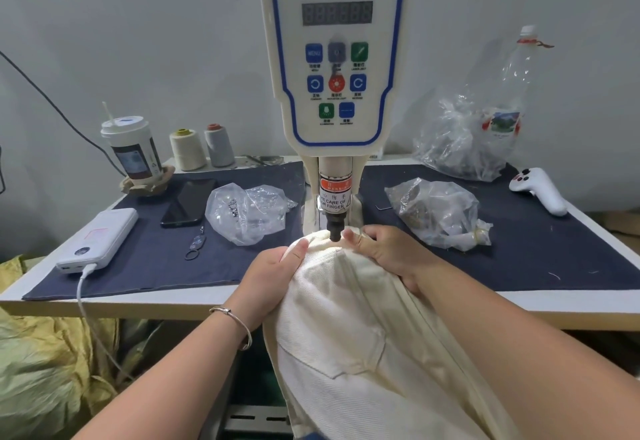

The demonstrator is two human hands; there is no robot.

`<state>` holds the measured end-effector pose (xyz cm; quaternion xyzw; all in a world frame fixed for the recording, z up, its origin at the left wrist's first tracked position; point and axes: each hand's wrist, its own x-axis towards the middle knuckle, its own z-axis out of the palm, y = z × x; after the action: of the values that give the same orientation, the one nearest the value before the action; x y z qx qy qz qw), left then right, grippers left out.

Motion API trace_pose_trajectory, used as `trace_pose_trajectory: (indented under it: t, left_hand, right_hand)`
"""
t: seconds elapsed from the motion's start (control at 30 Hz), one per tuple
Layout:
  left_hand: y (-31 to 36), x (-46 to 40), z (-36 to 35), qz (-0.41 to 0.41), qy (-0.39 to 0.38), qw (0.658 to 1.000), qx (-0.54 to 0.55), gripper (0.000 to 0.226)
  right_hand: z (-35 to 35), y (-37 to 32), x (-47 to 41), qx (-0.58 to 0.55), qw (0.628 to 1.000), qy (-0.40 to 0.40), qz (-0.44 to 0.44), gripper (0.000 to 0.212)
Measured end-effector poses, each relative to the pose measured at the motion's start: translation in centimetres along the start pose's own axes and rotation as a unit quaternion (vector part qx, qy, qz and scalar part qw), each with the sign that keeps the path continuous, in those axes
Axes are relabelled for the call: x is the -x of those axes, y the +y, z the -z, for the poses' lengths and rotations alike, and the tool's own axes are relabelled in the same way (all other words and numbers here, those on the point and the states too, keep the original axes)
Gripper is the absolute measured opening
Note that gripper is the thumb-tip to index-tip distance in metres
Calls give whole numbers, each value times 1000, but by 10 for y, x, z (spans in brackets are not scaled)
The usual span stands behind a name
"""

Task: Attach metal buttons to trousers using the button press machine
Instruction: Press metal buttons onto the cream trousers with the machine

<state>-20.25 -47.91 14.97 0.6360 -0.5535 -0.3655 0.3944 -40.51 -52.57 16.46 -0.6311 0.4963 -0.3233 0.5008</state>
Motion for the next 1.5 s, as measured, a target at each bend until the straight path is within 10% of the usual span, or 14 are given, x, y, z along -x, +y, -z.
trace_pose_trajectory:
  t: [1.5]
  left_hand:
    - [-1,-19,-2,-41,-4,988,-148,50]
  right_hand:
    - [-16,22,-20,64,979,187,55,26]
